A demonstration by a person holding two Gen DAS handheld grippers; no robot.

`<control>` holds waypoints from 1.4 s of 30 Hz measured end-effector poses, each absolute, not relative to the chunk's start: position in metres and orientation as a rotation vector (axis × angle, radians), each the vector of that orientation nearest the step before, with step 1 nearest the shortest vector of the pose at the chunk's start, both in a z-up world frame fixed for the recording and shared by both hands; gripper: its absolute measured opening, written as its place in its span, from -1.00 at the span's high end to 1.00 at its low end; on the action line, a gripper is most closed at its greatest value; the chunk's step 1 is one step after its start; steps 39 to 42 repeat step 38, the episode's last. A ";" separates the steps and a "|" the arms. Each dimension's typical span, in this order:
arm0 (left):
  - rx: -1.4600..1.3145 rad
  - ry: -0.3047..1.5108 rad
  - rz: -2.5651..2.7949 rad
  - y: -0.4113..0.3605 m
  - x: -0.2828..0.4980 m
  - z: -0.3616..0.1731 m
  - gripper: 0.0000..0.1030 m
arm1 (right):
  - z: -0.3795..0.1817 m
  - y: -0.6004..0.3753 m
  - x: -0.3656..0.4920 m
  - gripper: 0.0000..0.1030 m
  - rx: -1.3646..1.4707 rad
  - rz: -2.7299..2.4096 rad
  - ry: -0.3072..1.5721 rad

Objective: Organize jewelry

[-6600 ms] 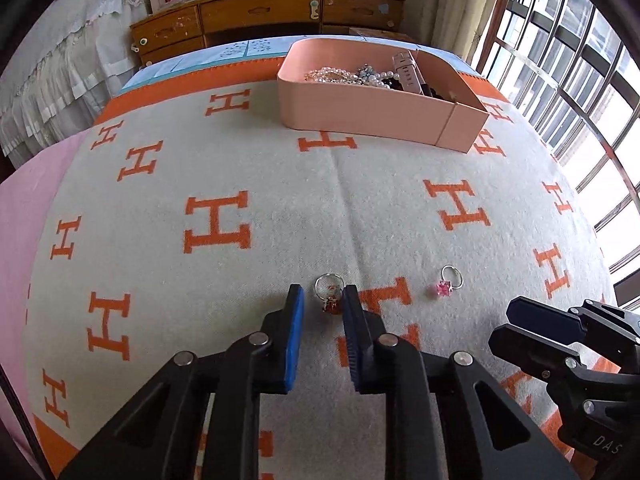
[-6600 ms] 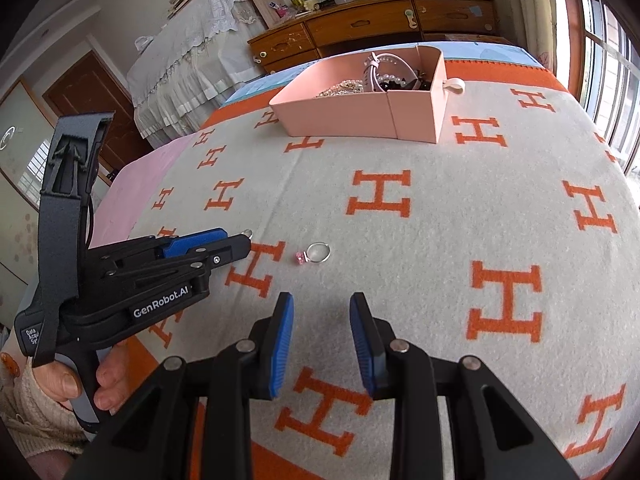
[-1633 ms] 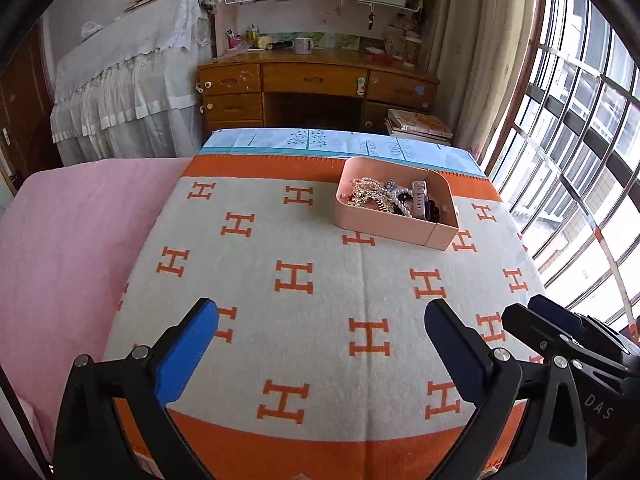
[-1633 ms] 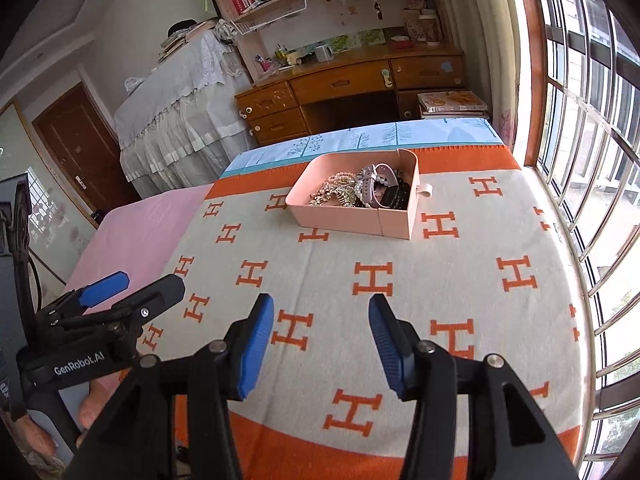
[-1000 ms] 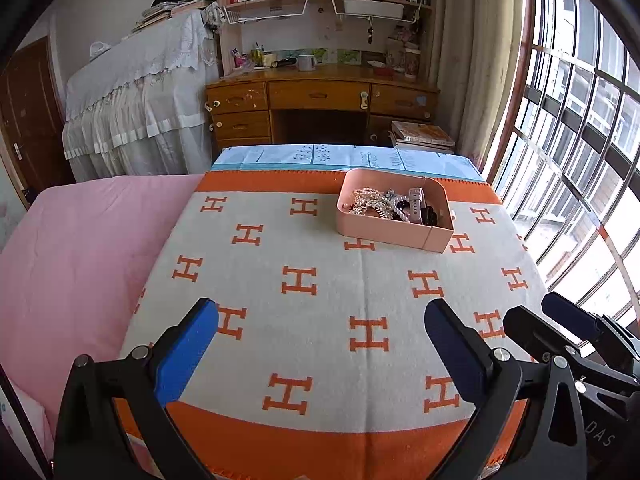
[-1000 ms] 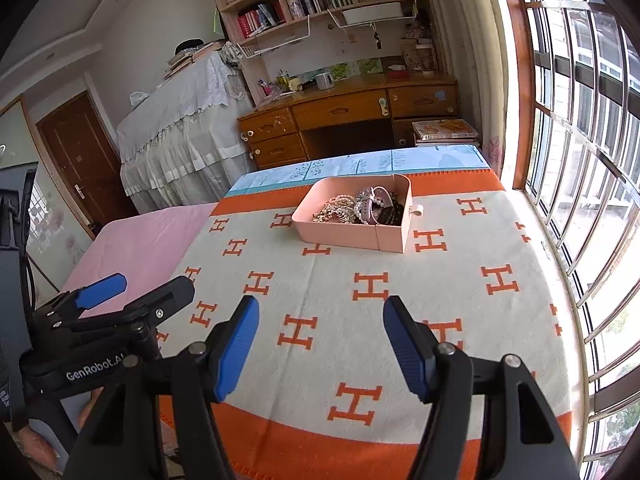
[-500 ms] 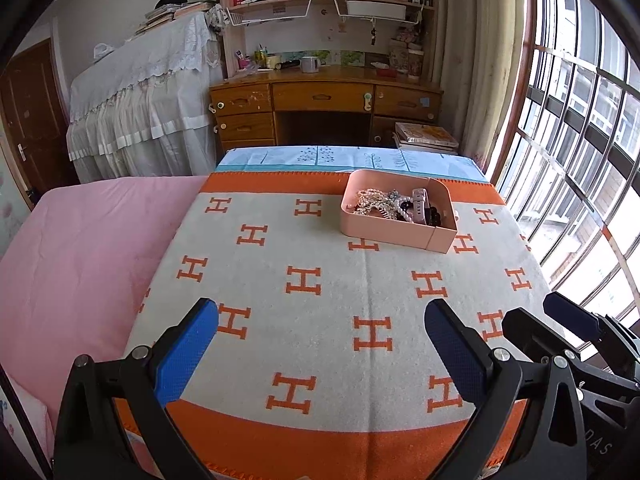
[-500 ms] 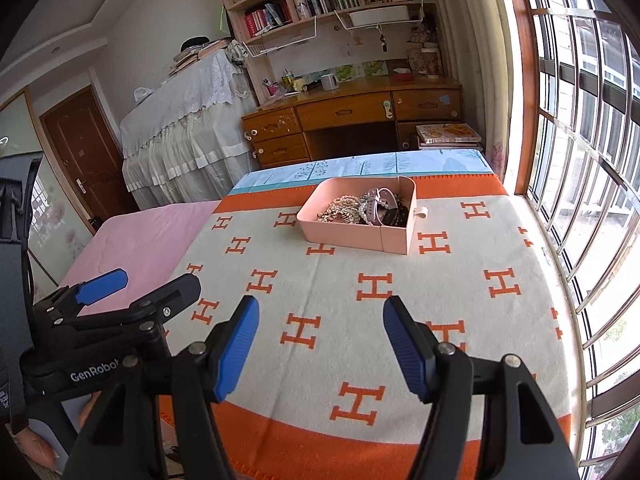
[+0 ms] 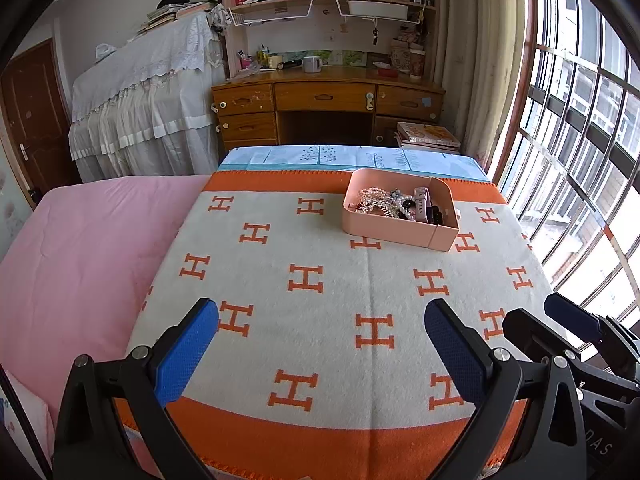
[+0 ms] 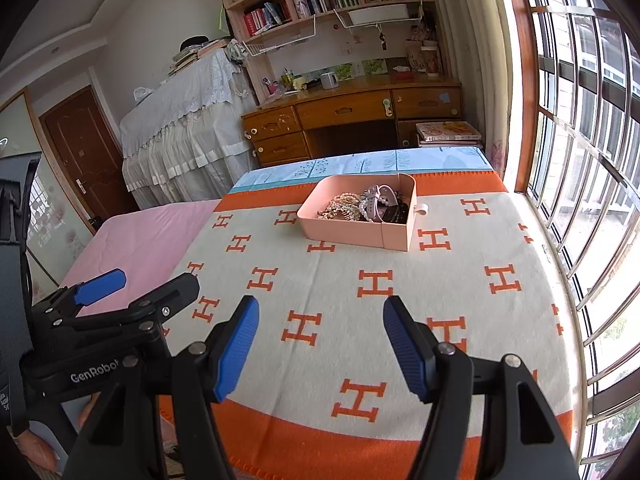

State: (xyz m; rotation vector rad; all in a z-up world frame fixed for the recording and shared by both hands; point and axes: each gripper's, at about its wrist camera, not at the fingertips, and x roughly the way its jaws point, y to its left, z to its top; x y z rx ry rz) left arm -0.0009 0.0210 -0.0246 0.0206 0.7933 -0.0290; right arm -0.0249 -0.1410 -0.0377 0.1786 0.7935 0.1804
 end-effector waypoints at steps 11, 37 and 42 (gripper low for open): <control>0.021 0.792 -0.027 0.022 -0.002 -0.025 -0.98 | -0.037 -0.141 -0.026 -0.27 0.181 0.182 0.795; 0.002 0.820 -0.009 0.033 -0.010 -0.035 -0.98 | -0.046 -0.130 -0.030 -0.27 0.174 0.196 0.825; 0.001 0.823 -0.009 0.034 -0.009 -0.036 -0.98 | -0.046 -0.129 -0.030 -0.27 0.174 0.196 0.828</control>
